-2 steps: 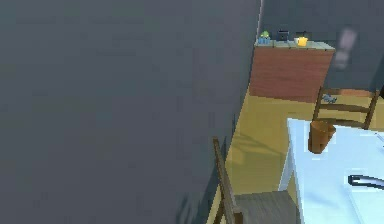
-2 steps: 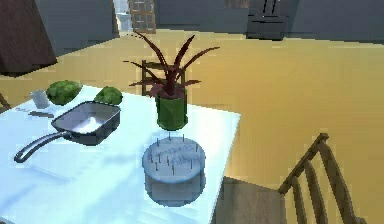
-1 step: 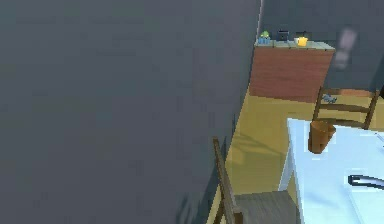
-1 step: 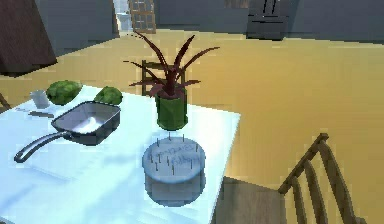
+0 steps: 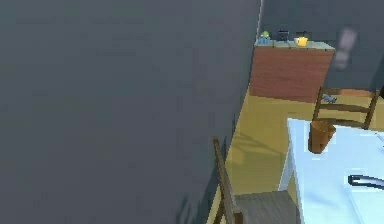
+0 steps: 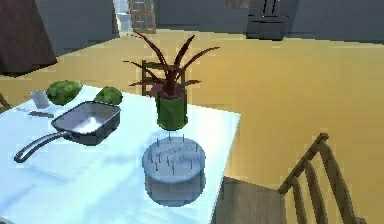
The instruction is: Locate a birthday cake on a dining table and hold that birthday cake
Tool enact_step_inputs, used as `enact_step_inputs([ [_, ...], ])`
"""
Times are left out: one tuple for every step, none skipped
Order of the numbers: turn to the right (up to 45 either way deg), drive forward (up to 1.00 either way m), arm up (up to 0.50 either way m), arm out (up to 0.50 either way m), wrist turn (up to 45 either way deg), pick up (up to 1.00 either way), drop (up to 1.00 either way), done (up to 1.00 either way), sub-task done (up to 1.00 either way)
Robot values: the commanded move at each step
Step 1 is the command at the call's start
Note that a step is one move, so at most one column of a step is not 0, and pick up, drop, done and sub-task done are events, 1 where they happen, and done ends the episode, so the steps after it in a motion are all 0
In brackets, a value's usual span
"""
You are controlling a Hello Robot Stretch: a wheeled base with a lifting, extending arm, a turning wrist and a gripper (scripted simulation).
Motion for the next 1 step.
enact_step_inputs([
  [0.0,0.00,0.50,0.00,0.0,0.00,0.00,0.00,0.00],
])
